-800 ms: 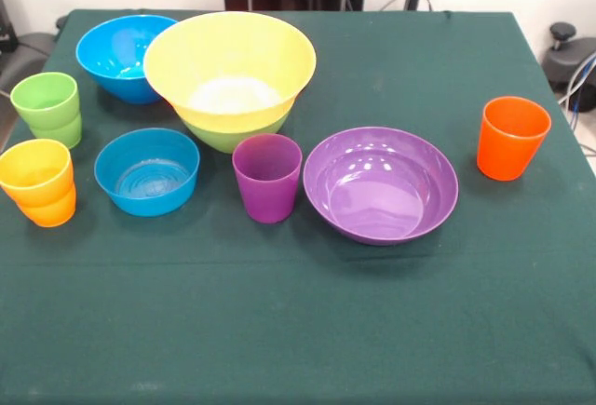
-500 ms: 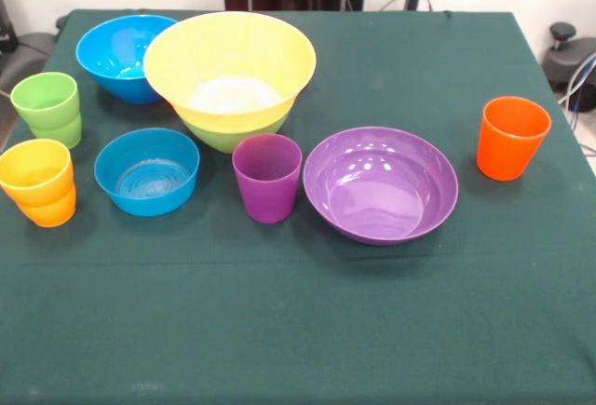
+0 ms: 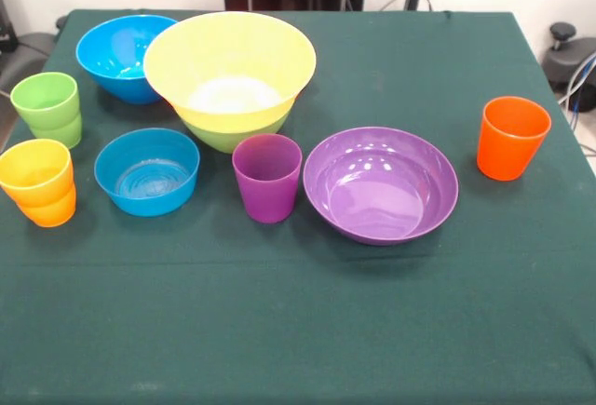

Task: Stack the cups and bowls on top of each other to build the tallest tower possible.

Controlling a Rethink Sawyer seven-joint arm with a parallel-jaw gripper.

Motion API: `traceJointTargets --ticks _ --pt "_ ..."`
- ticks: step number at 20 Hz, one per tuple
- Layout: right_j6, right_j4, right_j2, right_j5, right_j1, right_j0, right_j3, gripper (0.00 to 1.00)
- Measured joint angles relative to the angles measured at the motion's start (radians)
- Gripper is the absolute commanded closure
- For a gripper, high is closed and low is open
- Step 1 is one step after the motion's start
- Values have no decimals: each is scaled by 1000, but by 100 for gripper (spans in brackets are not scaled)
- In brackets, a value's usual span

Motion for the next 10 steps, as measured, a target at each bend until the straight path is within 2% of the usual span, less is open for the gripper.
traceJointTargets --ticks 2,5,9,10 --pt "0 28 -22 8 -30 5 -2 0" --pt "0 33 -44 -29 -40 20 1 0" --pt "0 7 -75 -170 -11 52 21 0" --pt "0 -12 -84 -230 9 65 29 0"
